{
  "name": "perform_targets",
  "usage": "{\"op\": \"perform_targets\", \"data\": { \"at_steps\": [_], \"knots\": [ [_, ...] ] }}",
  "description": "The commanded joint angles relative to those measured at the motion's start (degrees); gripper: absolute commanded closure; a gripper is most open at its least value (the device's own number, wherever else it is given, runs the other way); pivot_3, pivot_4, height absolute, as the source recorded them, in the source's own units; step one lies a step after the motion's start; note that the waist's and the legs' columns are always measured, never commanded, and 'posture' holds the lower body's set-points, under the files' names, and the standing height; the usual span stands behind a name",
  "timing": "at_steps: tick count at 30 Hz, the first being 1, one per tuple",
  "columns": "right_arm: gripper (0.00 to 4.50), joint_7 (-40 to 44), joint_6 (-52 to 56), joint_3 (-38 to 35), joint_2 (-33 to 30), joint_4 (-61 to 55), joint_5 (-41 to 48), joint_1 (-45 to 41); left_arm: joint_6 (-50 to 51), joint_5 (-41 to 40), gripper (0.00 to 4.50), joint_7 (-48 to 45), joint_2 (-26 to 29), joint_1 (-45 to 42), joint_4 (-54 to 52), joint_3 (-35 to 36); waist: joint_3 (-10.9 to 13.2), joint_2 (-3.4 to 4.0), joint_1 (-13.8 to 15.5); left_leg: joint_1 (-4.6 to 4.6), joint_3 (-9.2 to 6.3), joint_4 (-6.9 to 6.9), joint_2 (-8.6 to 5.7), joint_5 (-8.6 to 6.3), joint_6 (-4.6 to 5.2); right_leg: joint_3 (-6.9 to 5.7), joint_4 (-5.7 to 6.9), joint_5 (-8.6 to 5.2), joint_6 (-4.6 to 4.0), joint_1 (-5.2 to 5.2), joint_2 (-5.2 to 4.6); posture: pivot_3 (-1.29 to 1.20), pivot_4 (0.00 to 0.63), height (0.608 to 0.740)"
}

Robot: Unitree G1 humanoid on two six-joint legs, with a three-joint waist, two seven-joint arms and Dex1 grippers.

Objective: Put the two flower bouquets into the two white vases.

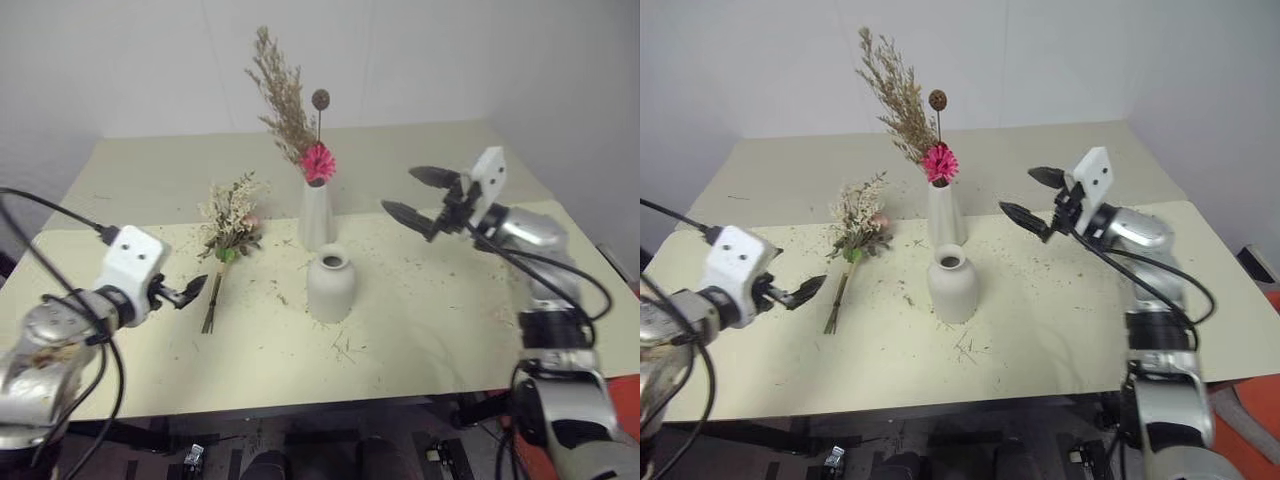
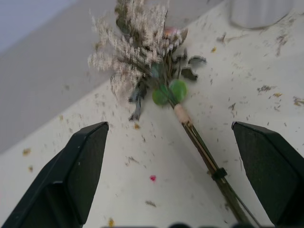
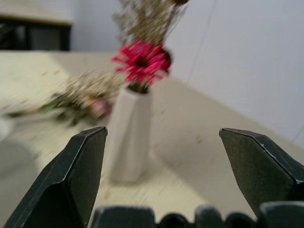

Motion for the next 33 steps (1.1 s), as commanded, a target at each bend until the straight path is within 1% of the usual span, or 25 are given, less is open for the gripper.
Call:
{"op": "perform_targets", "data": {
  "at_steps": [1,3,6,8,10,13,16,18,20,21,22,23,24,26,27,28,29,30,31,33],
  "knots": [
    [0.04,7.0,4.9,0.7,-5.9,-10.3,4.4,1.5,13.6,4.6,0.00,8.6,-4.9,-11.9,9.7,-4.9,0.0,-0.01,0.5,0.01,-0.01,0.08,0.01,0.00,0.00,-0.02,-0.09,0.01,0.00,0.05,0.05,0.00,0.150,0.740],
    [0.04,8.5,6.6,0.8,-8.0,-13.6,5.9,2.1,16.8,5.8,0.00,9.8,-6.5,-16.4,14.9,-7.0,0.0,-0.04,0.2,0.06,-0.05,0.14,0.03,0.00,0.00,-0.07,-0.10,0.04,-0.02,0.12,0.12,0.00,0.150,0.740],
    [0.04,6.7,8.8,0.5,-9.1,-17.4,6.9,1.5,20.5,5.3,0.00,9.4,-10.2,-23.8,24.6,-7.4,0.0,-0.09,-0.1,0.13,-0.04,0.13,0.03,0.00,0.00,0.02,-0.10,0.05,-0.02,0.17,0.14,0.00,0.150,0.740],
    [0.04,5.8,9.4,0.4,-9.2,-18.8,7.1,1.3,19.2,6.5,0.00,11.0,-12.8,-26.9,30.4,-6.8,0.0,-0.10,0.0,0.09,-0.05,0.15,0.03,0.01,-0.01,0.00,-0.10,0.06,-0.03,0.13,0.14,0.00,0.150,0.740],
    [0.04,4.5,10.4,0.1,-9.5,-19.8,7.4,1.3,17.0,6.6,0.00,10.7,-14.2,-28.6,33.9,-6.9,0.0,-0.11,0.0,0.02,-0.05,0.15,0.04,0.03,-0.04,0.00,0.02,0.07,-0.04,0.07,0.13,0.00,0.150,0.740],
    [0.04,2.5,11.8,-0.5,-10.1,-21.2,7.3,1.8,15.2,6.9,0.00,9.4,-15.3,-31.1,38.8,-8.7,0.0,-0.11,0.3,-0.12,-0.05,0.15,0.03,0.08,-0.13,0.01,0.07,0.09,-0.05,-0.06,0.08,0.00,0.150,0.740],
    [0.04,1.6,12.5,-1.2,-11.1,-22.7,7.7,2.6,16.5,7.0,0.00,8.9,-15.9,-33.9,44.3,-9.4,0.0,-0.12,0.8,-0.20,-0.05,0.14,-0.03,0.08,-0.14,-0.01,-0.01,0.10,-0.03,-0.10,0.02,0.00,0.150,0.740],
    [0.00,0.9,13.1,-1.8,-11.5,-23.9,8.3,2.9,14.0,7.0,0.37,7.6,-15.7,-33.9,44.7,-10.8,0.0,-0.12,0.9,-0.21,-0.04,0.14,-0.03,0.08,-0.13,-0.01,-0.08,0.10,-0.02,-0.08,0.01,0.00,0.150,0.740],
    [0.00,0.0,13.8,-2.2,-11.6,-24.9,8.7,3.3,12.4,7.5,0.87,8.0,-16.7,-35.0,47.1,-10.9,0.0,-0.12,1.2,-0.21,-0.04,0.11,-0.04,0.08,-0.13,-0.01,-0.13,0.11,-0.01,-0.08,-0.01,0.00,0.150,0.740],
    [0.00,-0.4,14.0,-2.4,-11.5,-25.4,8.7,3.6,11.4,7.9,1.16,8.1,-17.1,-35.4,48.1,-11.3,0.0,-0.12,1.3,-0.22,-0.03,0.11,-0.04,0.08,-0.14,-0.01,-0.14,0.11,-0.01,-0.08,-0.01,0.00,0.150,0.740],
    [0.00,-0.7,14.3,-2.6,-11.5,-25.9,9.0,3.9,10.5,8.3,1.56,7.8,-17.3,-35.6,48.5,-12.0,0.0,-0.12,1.4,-0.22,-0.03,0.11,-0.04,0.08,-0.14,-0.02,-0.15,0.11,-0.01,-0.08,-0.01,0.00,0.150,0.740],
    [0.00,-1.1,14.4,-2.9,-11.6,-26.4,9.2,4.4,9.6,8.5,1.78,8.0,-17.8,-35.8,48.7,-12.1,0.0,-0.12,1.4,-0.22,-0.03,0.11,-0.04,0.08,-0.14,-0.01,-0.15,0.11,-0.01,-0.07,-0.01,0.00,0.150,0.740],
    [0.00,-1.4,14.6,-3.1,-11.7,-26.9,9.4,4.9,8.9,8.7,2.18,8.1,-18.2,-36.0,48.8,-12.0,0.0,-0.12,1.5,-0.21,-0.02,0.11,-0.04,0.08,-0.14,-0.01,-0.15,0.11,0.00,-0.07,-0.01,0.00,0.150,0.740],
    [0.00,-2.1,14.8,-3.5,-11.9,-27.8,9.8,5.9,7.7,9.5,2.72,7.5,-18.3,-36.2,48.7,-13.3,0.0,-0.13,1.6,-0.22,-0.02,0.12,-0.04,0.08,-0.14,-0.01,-0.15,0.12,0.01,-0.07,-0.01,0.00,0.150,0.740],
    [0.00,-2.5,15.0,-3.6,-12.0,-28.1,9.9,6.2,6.6,10.1,3.12,7.1,-18.1,-36.0,48.6,-14.3,0.0,-0.13,1.7,-0.22,-0.02,0.12,-0.05,0.08,-0.14,-0.01,-0.16,0.12,0.01,-0.06,-0.01,0.00,0.150,0.740],
    [0.00,-2.8,15.1,-3.8,-12.0,-28.4,10.0,6.6,5.1,10.9,3.41,6.8,-17.8,-35.5,48.1,-15.7,0.0,-0.13,1.7,-0.22,-0.02,0.12,-0.04,0.08,-0.14,-0.01,-0.16,0.12,0.01,-0.05,-0.01,0.00,0.150,0.740],
    [0.00,-3.0,15.2,-4.0,-12.1,-28.7,10.3,6.9,4.3,11.6,3.71,7.2,-17.8,-35.3,48.0,-16.1,0.0,-0.13,1.7,-0.22,-0.01,0.12,-0.05,0.08,-0.14,-0.01,-0.16,0.12,0.01,-0.06,-0.01,0.00,0.150,0.740],
    [0.00,-3.0,15.5,-4.3,-12.1,-29.0,10.7,7.1,3.7,12.1,4.10,7.6,-18.0,-35.3,48.1,-16.3,0.0,-0.13,1.7,-0.22,-0.01,0.12,-0.05,0.08,-0.14,0.00,-0.16,0.12,0.01,-0.05,-0.01,0.00,0.150,0.740],
    [0.00,-3.1,15.6,-4.5,-12.2,-29.2,11.1,7.3,3.4,12.5,4.36,7.8,-18.1,-35.3,48.3,-16.2,0.0,-0.13,1.7,-0.22,-0.01,0.12,-0.05,0.08,-0.14,0.00,-0.16,0.12,0.01,-0.06,-0.01,0.00,0.150,0.740],
    [0.00,-3.3,16.2,-5.2,-12.4,-30.3,11.6,8.0,1.1,13.7,4.38,8.7,-18.0,-34.8,47.8,-16.1,0.0,-0.13,1.7,-0.22,-0.01,0.12,-0.05,0.08,-0.13,0.00,-0.16,0.12,0.01,-0.06,-0.01,0.00,0.150,0.740]
  ]
}}
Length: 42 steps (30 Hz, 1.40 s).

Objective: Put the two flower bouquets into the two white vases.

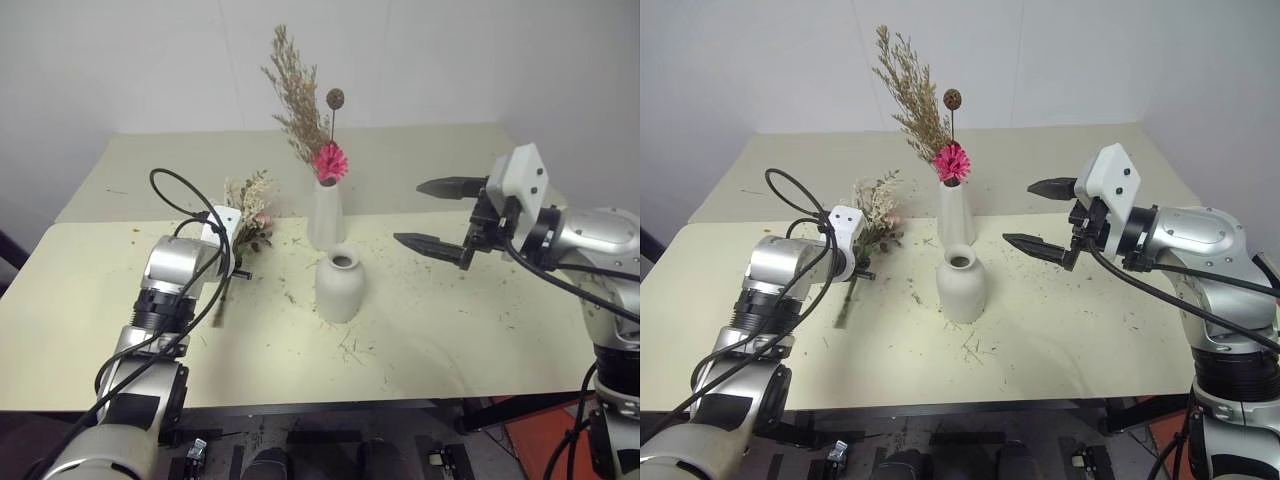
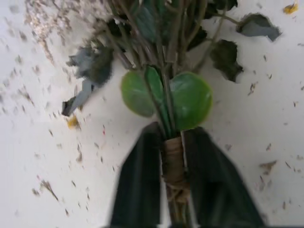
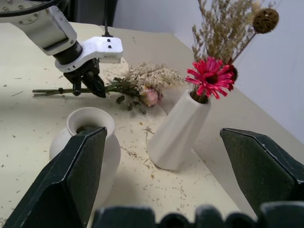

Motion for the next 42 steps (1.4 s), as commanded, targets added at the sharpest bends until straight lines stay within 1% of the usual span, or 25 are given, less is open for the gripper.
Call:
{"op": "perform_targets", "data": {
  "at_steps": [1,4,6,8,10,11,13,14,15,17,18,19,23,26,28,30,33,35,39,42],
  "knots": [
    [0.00,-1.0,0.9,-3.1,-1.2,-3.6,2.5,0.7,-4.5,2.6,4.38,2.3,0.5,-0.5,-1.7,1.6,0.0,0.00,0.0,0.00,0.00,0.00,0.00,0.00,0.00,0.00,0.00,0.00,0.00,0.00,0.00,0.00,0.150,0.740],
    [0.00,-2.1,1.4,-4.1,-1.7,-5.1,3.2,1.9,-9.7,3.4,4.38,7.6,-0.3,0.2,-3.3,7.8,0.0,-0.01,0.0,-0.01,0.00,0.00,0.01,0.00,0.00,0.01,-0.01,0.00,0.00,-0.02,0.00,0.00,0.150,0.740],
    [0.00,-3.2,2.1,-5.2,-1.6,-6.4,3.8,2.9,-12.2,1.8,4.38,10.3,-0.4,-0.9,-4.1,14.3,0.0,-0.02,0.0,-0.01,0.00,0.01,0.02,0.00,0.00,0.01,-0.01,0.01,0.01,-0.01,-0.01,0.00,0.150,0.740],
    [0.00,-4.3,2.6,-6.3,-1.3,-7.6,4.5,3.9,-20.1,0.5,4.38,10.2,0.1,-0.4,-7.6,17.9,0.0,-0.02,0.0,-0.01,0.00,0.01,0.03,0.00,0.00,0.01,-0.01,0.01,0.01,-0.02,0.00,0.00,0.150,0.740],
    [0.00,-6.2,3.2,-7.4,-0.5,-9.2,5.7,4.9,-26.7,-1.4,4.38,9.6,0.0,-1.8,-8.8,21.5,0.0,-0.02,0.2,-0.04,-0.01,0.00,0.04,0.00,0.00,0.00,-0.03,0.01,0.02,-0.03,-0.02,0.00,0.150,0.740],
    [0.00,-6.9,3.9,-8.1,-0.5,-10.2,6.8,5.2,-28.8,-3.5,4.38,8.1,-0.2,-3.2,-8.8,23.6,0.0,-0.03,0.3,-0.05,0.00,0.00,0.03,0.00,-0.01,-0.01,-0.04,0.02,0.02,-0.03,-0.04,0.00,0.150,0.740],
    [0.00,-7.9,5.4,-9.9,-0.9,-12.5,9.2,6.4,-31.2,-10.1,4.38,3.0,-0.9,-6.0,-9.0,27.6,0.0,-0.03,0.4,-0.08,0.00,0.01,-0.02,0.02,-0.03,-0.04,-0.06,0.03,0.05,-0.02,-0.11,0.00,0.150,0.740],
    [0.00,-8.5,6.2,-10.7,-1.0,-13.5,10.3,7.0,-32.0,-14.7,4.38,-0.8,-1.3,-7.0,-9.5,29.8,0.0,-0.04,0.5,-0.10,0.01,0.02,-0.05,0.02,-0.03,-0.05,-0.07,0.04,0.07,-0.01,-0.13,0.00,0.150,0.740],
    [0.00,-8.9,7.3,-11.7,-1.3,-14.5,11.9,7.7,-32.2,-21.0,4.38,-6.1,-1.8,-7.8,-9.9,32.7,0.0,-0.06,0.6,-0.10,0.00,0.02,-0.07,0.02,-0.03,-0.07,-0.09,0.05,0.08,0.03,-0.16,0.00,0.150,0.740],
    [0.00,-9.0,8.3,-14.0,-1.9,-16.5,14.1,10.3,-38.8,-30.3,4.38,-16.6,-4.0,-8.5,-10.0,37.2,0.0,-0.05,0.7,-0.10,0.01,0.03,-0.12,0.02,-0.03,-0.10,-0.16,0.06,0.11,0.08,-0.21,0.00,0.150,0.740],
    [0.00,-9.2,8.6,-14.7,-2.2,-17.4,14.7,11.4,-40.6,-33.4,4.38,-20.6,-4.6,-9.0,-9.1,38.3,0.0,-0.07,0.6,-0.09,0.02,0.03,-0.16,0.02,-0.03,-0.10,-0.17,0.06,0.11,0.10,-0.25,0.00,0.150,0.740],
    [0.00,-10.0,8.6,-15.2,-2.3,-18.3,14.7,12.4,-41.9,-35.8,4.38,-23.9,-4.9,-9.7,-7.9,38.7,0.0,-0.08,0.5,-0.09,0.04,0.06,-0.16,0.01,-0.03,-0.10,-0.19,0.06,0.12,0.10,-0.26,0.00,0.150,0.740],
    [0.00,-15.7,9.4,-17.2,-0.7,-22.1,14.5,16.2,-42.2,-39.1,4.38,-40.1,-3.8,-11.4,-2.7,33.6,0.0,-0.08,0.2,-0.03,0.08,0.14,-0.17,0.02,-0.02,-0.09,-0.12,0.06,0.12,0.17,-0.22,0.00,0.150,0.740],
    [0.00,-19.4,9.1,-17.6,1.0,-25.8,13.9,20.3,-39.2,-41.8,4.38,-46.1,-5.0,-14.6,3.7,31.3,0.0,-0.08,0.2,0.12,0.05,0.24,-0.15,0.01,0.00,-0.13,-0.14,0.06,0.14,0.45,-0.14,0.00,0.150,0.740],
    [0.00,-21.9,8.9,-18.0,2.4,-28.2,13.7,22.8,-40.2,-40.0,4.38,-50.3,-6.1,-16.0,7.4,28.0,0.0,-0.09,0.2,0.23,-0.02,0.33,-0.14,-0.02,0.06,-0.22,-0.23,0.04,0.16,0.71,-0.12,0.00,0.150,0.740],
    [0.00,-24.4,9.0,-18.1,3.4,-30.2,13.8,24.4,-40.4,-40.2,4.38,-54.7,-7.0,-17.3,11.3,26.9,0.0,-0.08,0.1,0.41,-0.04,0.34,-0.14,-0.06,0.12,-0.25,-0.67,0.04,0.19,0.96,-0.12,0.00,0.150,0.740],
    [0.00,-28.6,9.9,-18.1,4.9,-33.3,13.8,26.8,-42.6,-38.3,4.38,-59.0,-8.9,-19.4,16.3,24.3,0.0,-0.09,0.0,0.42,-0.05,0.36,-0.14,-0.07,0.14,-0.24,-0.70,0.06,0.21,0.98,-0.10,0.00,0.150,0.740],
    [0.00,-29.9,9.9,-18.3,5.4,-35.5,14.5,29.2,-43.8,-36.9,4.38,-62.2,-9.9,-20.2,19.0,22.5,0.0,-0.09,-0.2,0.38,-0.05,0.36,-0.12,-0.10,0.19,-0.23,-0.70,0.06,0.21,0.93,-0.06,0.00,0.150,0.740],
    [0.00,-30.7,10.7,-19.5,5.0,-38.2,17.6,33.4,-45.3,-34.9,4.38,-65.2,-11.9,-21.4,23.7,20.7,0.0,-0.09,-0.3,0.36,-0.04,0.37,-0.07,-0.19,0.34,-0.18,-0.73,0.06,0.20,0.94,0.00,0.00,0.150,0.740],
    [0.00,-29.1,10.9,-20.6,3.2,-39.1,19.7,36.3,-45.2,-33.9,4.38,-66.1,-13.1,-21.2,24.8,19.5,0.0,-0.10,-0.3,0.38,-0.02,0.40,-0.07,-0.22,0.40,-0.14,-0.75,0.06,0.21,0.95,0.01,0.00,0.150,0.740]
  ]
}}
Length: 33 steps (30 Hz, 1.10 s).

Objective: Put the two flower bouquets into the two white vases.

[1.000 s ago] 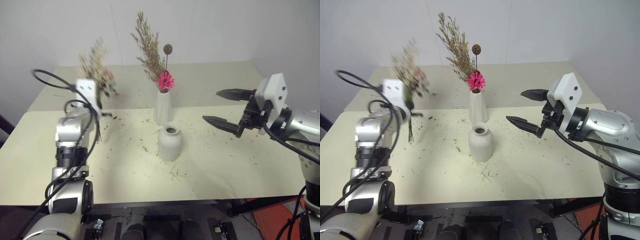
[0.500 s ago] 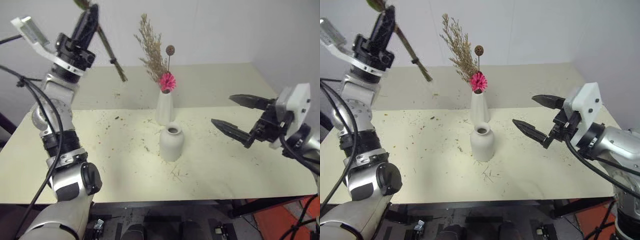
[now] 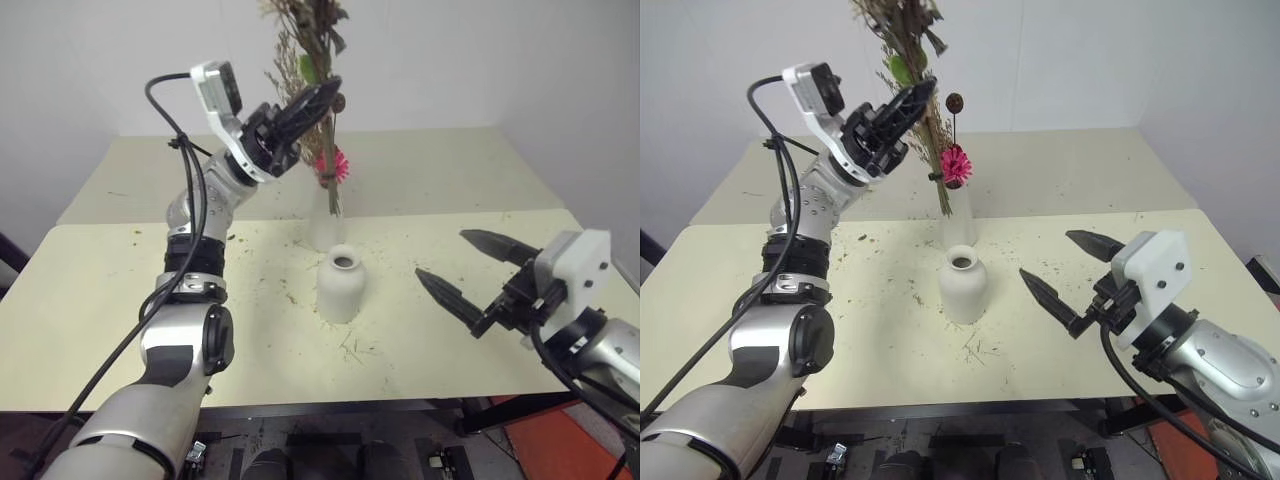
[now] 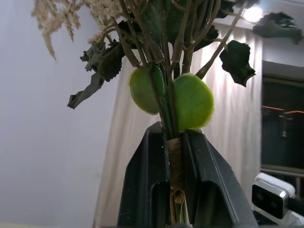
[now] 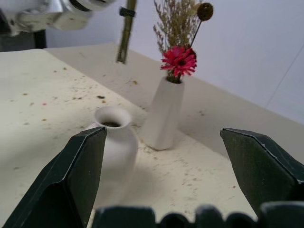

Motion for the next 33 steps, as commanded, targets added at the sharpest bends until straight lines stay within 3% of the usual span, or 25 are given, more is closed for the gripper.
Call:
{"op": "perform_targets", "data": {
  "at_steps": [1,15,33],
  "knots": [
    [0.00,1.8,0.1,-2.9,-2.6,-3.0,2.9,3.2,-0.2,0.7,4.38,-1.6,-1.1,-1.2,-0.3,-1.0,0.0,-0.01,0.2,0.00,0.00,0.02,0.03,0.00,0.01,0.00,0.00,0.00,0.00,0.00,0.03,0.00,0.150,0.740],
    [0.00,0.1,-0.5,-3.2,-5.6,-4.4,3.3,6.9,-1.6,3.4,4.38,-1.7,-3.8,4.6,-2.4,-3.2,0.0,-0.02,0.4,-0.05,-0.01,0.31,0.10,-0.16,0.27,0.02,0.02,-0.01,0.01,0.05,0.14,0.00,0.150,0.740],
    [0.00,-1.1,-2.0,1.5,-5.1,-2.9,-1.8,3.9,-8.7,9.5,4.38,-2.8,-5.0,8.8,-1.1,-6.5,0.0,-0.01,0.4,-0.03,-0.02,0.32,0.10,-0.17,0.29,0.02,0.02,0.00,0.01,0.07,0.15,0.00,0.150,0.740]
  ]
}}
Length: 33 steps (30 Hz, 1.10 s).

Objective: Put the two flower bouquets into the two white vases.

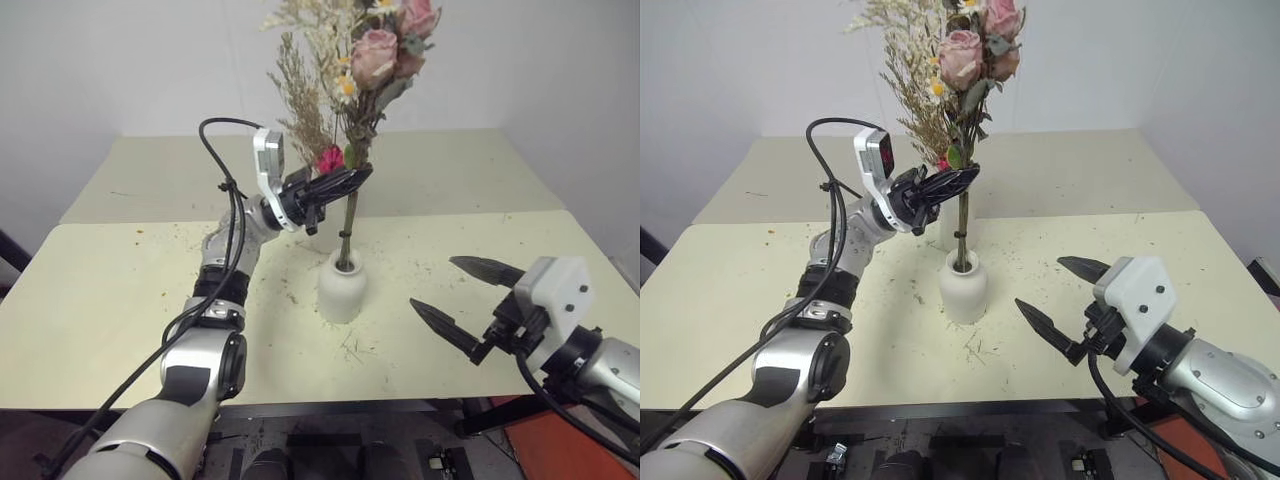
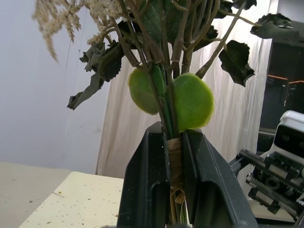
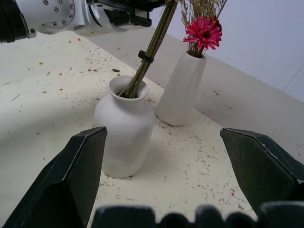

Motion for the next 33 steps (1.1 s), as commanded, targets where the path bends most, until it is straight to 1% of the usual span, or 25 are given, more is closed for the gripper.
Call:
{"op": "perform_targets", "data": {
  "at_steps": [1,7,17,28,33],
  "knots": [
    [0.00,-0.3,-1.7,-0.4,-0.1,-0.4,-0.8,-1.2,-0.7,0.5,4.38,0.0,-0.3,0.9,-0.8,-0.5,0.0,0.00,0.0,0.01,0.00,0.00,0.00,0.00,0.00,0.01,0.00,0.00,0.00,0.01,0.00,0.00,0.150,0.740],
    [0.00,-0.1,-1.8,0.2,0.2,0.9,-1.3,-2.3,0.5,-1.2,4.38,3.0,0.2,-1.0,0.4,2.4,0.0,0.00,-0.1,0.03,0.00,0.00,0.00,0.00,0.00,0.00,0.01,0.00,0.00,0.03,0.00,0.00,0.150,0.740],
    [0.00,-0.6,-1.5,1.5,0.9,1.9,-1.2,-3.8,1.8,-1.8,4.38,4.1,1.4,-3.6,3.4,4.7,0.0,0.00,0.0,-0.01,0.00,0.00,0.00,-0.01,0.02,-0.01,-0.01,0.00,0.00,0.00,0.00,0.00,0.150,0.740],
    [0.00,-0.3,-2.1,2.3,1.1,2.2,-2.4,-3.9,2.4,-1.1,4.38,0.7,0.7,-0.5,0.2,2.9,0.0,0.00,-0.1,0.00,0.00,0.00,0.00,-0.01,0.02,0.00,0.00,0.00,0.00,-0.01,0.00,0.00,0.150,0.740],
    [0.00,0.0,-2.3,2.3,1.3,2.2,-3.0,-3.6,2.2,-1.9,4.38,0.2,0.6,0.3,-1.2,3.2,0.0,0.00,0.0,0.00,0.00,0.01,0.00,-0.01,0.02,0.00,0.01,0.00,0.00,-0.01,0.00,0.00,0.150,0.740]
  ]
}}
